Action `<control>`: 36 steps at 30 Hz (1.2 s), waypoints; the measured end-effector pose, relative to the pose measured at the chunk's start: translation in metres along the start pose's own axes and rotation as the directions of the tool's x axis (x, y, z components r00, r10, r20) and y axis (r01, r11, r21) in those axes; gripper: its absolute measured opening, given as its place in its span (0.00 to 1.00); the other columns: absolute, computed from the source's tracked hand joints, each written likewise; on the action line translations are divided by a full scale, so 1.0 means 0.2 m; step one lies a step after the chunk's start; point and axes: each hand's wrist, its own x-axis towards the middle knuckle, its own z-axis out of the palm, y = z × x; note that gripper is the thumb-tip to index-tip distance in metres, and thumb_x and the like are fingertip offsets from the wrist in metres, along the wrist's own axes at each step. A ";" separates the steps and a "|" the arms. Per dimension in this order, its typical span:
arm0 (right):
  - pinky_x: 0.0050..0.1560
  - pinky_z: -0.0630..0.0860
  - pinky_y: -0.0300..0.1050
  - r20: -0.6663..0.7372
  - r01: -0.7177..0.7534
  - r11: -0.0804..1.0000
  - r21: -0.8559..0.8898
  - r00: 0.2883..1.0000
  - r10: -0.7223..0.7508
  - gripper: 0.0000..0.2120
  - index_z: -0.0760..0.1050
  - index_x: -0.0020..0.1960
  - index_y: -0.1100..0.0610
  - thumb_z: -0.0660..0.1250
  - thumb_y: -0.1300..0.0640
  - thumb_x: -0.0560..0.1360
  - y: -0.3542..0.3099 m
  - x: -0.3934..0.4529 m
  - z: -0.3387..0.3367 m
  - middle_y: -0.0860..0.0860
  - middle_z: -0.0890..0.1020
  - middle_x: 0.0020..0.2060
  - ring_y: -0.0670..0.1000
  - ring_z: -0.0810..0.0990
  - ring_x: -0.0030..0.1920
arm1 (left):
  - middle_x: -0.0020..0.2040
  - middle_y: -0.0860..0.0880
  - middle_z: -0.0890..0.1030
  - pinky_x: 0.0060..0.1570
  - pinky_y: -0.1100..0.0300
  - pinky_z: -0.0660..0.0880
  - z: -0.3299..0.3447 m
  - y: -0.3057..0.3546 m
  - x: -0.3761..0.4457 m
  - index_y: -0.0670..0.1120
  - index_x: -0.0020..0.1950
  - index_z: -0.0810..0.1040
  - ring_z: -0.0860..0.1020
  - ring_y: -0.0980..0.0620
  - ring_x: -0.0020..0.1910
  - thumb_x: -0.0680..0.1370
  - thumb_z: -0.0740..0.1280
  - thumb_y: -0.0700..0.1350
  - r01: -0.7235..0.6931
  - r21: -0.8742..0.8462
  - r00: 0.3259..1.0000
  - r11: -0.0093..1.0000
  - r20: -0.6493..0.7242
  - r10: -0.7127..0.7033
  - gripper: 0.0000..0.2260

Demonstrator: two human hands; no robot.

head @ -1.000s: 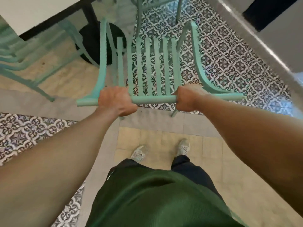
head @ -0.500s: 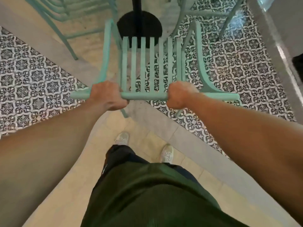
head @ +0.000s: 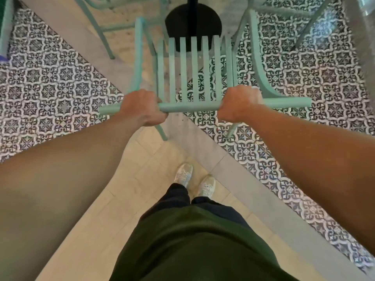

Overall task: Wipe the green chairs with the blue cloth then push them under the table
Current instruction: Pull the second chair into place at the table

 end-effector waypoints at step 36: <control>0.39 0.73 0.44 -0.083 0.010 0.999 -0.035 0.996 -0.013 0.09 0.75 0.43 0.54 0.65 0.48 0.70 0.19 0.86 -0.39 0.49 0.78 0.34 0.48 0.73 0.34 | 0.35 0.49 0.76 0.37 0.56 0.67 -0.30 -0.09 0.88 0.49 0.48 0.83 0.76 0.45 0.39 0.69 0.67 0.59 0.022 0.006 0.998 1.000 -0.067 -0.021 0.16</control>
